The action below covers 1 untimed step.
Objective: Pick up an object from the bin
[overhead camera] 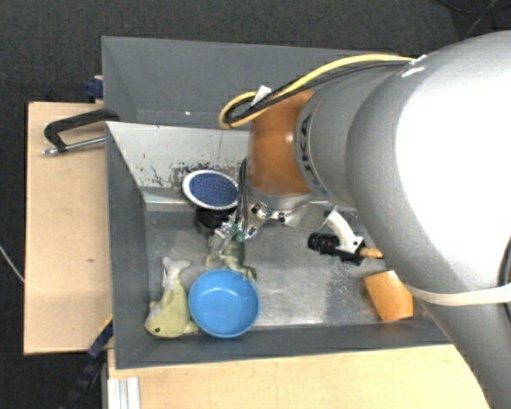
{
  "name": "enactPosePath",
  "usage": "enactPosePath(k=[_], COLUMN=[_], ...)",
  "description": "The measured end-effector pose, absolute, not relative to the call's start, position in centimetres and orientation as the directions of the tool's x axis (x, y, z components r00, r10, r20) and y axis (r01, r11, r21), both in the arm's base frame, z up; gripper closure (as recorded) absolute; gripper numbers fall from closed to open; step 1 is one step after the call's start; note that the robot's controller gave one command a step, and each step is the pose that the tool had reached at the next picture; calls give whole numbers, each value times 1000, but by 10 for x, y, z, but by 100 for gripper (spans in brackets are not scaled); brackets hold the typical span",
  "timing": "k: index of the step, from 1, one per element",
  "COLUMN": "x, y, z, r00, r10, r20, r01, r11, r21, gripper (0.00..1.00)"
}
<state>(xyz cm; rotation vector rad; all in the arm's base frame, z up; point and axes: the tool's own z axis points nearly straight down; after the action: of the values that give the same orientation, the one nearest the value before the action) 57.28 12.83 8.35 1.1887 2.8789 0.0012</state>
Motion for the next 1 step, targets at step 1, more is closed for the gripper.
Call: enactPosePath(k=[1], x=[569], y=[133], z=[83], r00=[-708], r10=[706], r20=[-5], r01=[706], r11=[708], r21=[7], gripper=[100])
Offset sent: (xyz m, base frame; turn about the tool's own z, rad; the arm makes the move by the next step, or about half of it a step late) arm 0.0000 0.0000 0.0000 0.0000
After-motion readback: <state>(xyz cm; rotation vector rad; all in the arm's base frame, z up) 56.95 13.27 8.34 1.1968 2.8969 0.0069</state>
